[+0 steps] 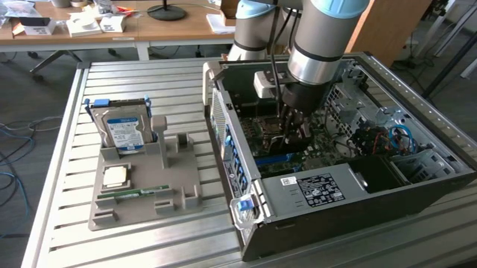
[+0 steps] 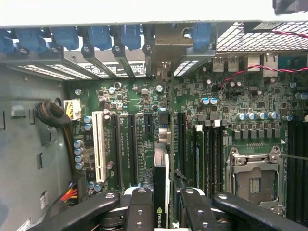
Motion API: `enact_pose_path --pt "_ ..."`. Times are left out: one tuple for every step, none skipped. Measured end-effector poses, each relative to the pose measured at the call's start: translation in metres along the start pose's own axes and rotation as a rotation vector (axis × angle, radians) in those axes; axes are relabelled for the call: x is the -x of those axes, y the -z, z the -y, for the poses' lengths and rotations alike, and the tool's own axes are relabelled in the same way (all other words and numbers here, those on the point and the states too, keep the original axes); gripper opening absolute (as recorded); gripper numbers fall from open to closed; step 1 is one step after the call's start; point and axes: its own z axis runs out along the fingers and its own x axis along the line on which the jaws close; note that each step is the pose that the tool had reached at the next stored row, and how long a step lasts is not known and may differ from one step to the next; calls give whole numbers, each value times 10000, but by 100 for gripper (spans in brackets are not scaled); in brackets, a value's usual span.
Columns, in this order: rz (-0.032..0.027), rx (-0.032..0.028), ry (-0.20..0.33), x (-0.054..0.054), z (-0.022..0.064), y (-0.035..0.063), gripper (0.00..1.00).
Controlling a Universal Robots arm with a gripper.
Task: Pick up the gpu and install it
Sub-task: 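Insert the gpu into the slot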
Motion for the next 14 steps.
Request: enact_pose_path --pt "-2 1 0 0 0 -4 26" --pt "-2 1 0 0 0 -9 26" --pt "-3 1 0 -1 0 -13 26" --pt "-2 0 0 -1 0 -19 26" --pt "-3 1 0 -1 0 -24 26" --pt "-3 1 0 -1 0 -29 26" --pt "-3 1 0 -1 0 -34 26" --pt "-3 1 0 -1 0 -39 26" --pt "-3 1 0 -1 0 -44 26" --pt "-3 1 0 -1 0 -49 26" --pt "-2 1 0 -1 0 -54 26" --pt "-2 1 0 -1 0 -60 26" --pt "-2 1 0 -1 0 -67 26" --pt "-2 1 0 -2 -1 -75 26"
